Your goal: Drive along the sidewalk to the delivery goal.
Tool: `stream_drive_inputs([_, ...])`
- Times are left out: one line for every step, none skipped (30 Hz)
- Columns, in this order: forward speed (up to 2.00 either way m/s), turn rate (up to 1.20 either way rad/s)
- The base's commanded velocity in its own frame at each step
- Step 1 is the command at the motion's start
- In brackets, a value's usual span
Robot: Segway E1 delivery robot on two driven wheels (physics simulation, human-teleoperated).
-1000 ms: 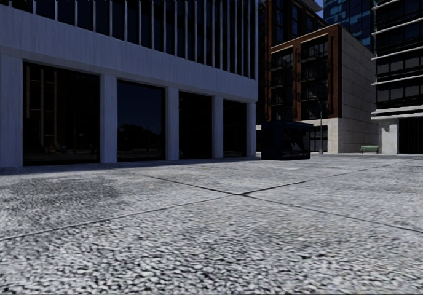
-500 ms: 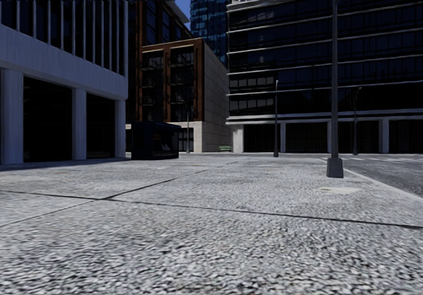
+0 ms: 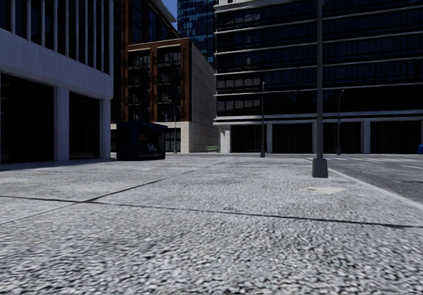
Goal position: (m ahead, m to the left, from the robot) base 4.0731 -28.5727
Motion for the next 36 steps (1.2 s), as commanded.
stream_drive_inputs([2.0,0.0])
stream_drive_inputs([2.0,0.0])
stream_drive_inputs([2.0,0.0])
stream_drive_inputs([2.0,0.0])
stream_drive_inputs([2.0,0.0])
stream_drive_inputs([2.0,0.0])
stream_drive_inputs([1.91,0.0])
stream_drive_inputs([1.91,0.0])
stream_drive_inputs([1.88,0.0])
stream_drive_inputs([1.87,0.0])
stream_drive_inputs([2.0,0.0])
stream_drive_inputs([2.0,0.0])
stream_drive_inputs([2.0,0.0])
stream_drive_inputs([2.0,0.0])
stream_drive_inputs([2.0,0.0])
stream_drive_inputs([2.0,0.0])
stream_drive_inputs([2.0,0.0])
stream_drive_inputs([2.0,0.0])
stream_drive_inputs([2.0,0.0])
stream_drive_inputs([2.0,0.0])
stream_drive_inputs([2.0,0.0])
stream_drive_inputs([2.0,0.0])
stream_drive_inputs([2.0,0.0])
stream_drive_inputs([2.0,0.0])
stream_drive_inputs([2.0,0.0])
stream_drive_inputs([2.0,0.0])
stream_drive_inputs([2.0,0.0])
stream_drive_inputs([2.0,0.0])
stream_drive_inputs([2.0,0.0])
stream_drive_inputs([2.0,0.0])
stream_drive_inputs([2.0,0.0])
stream_drive_inputs([2.0,0.0])
stream_drive_inputs([2.0,0.0])
stream_drive_inputs([2.0,0.0])
stream_drive_inputs([2.0,0.0])
stream_drive_inputs([2.0,0.0])
